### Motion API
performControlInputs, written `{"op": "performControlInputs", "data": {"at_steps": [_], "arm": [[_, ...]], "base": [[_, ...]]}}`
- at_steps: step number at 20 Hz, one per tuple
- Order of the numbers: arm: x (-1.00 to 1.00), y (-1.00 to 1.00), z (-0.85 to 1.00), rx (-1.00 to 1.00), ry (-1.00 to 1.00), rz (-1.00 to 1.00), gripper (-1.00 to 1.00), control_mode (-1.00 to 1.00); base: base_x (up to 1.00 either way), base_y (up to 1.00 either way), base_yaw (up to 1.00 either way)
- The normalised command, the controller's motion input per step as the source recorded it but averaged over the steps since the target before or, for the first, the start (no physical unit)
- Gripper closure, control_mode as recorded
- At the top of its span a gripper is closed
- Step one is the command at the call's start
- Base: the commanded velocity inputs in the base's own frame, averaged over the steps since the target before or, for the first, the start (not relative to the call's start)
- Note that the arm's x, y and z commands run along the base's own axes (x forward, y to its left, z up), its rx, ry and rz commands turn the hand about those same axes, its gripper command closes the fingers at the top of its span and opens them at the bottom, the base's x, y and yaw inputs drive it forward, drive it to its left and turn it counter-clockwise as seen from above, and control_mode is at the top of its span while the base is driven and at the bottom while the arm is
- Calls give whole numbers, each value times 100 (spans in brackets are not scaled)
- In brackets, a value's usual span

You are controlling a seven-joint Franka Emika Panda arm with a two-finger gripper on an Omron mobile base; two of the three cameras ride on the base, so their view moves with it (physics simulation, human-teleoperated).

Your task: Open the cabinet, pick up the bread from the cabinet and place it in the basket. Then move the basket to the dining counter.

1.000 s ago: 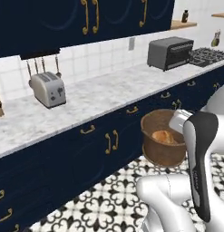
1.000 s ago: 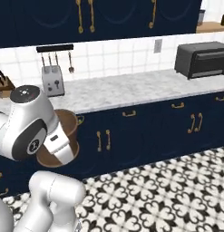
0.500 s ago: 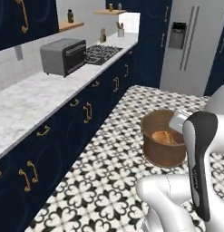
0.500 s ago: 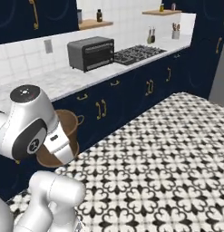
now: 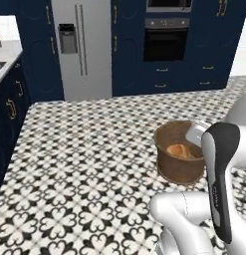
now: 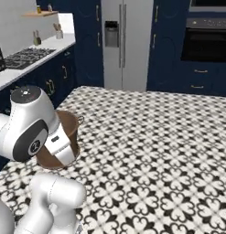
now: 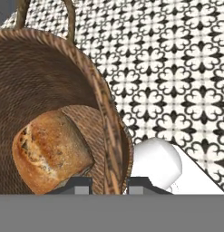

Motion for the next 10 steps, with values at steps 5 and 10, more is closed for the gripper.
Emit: {"op": "performControlInputs", "data": {"at_steps": [5, 10], "arm": [[0, 0, 0, 0, 0, 0, 100, 100], [0, 0, 0, 0, 0, 0, 100, 100]], "base": [[14, -42, -85], [49, -23, -77]]}}
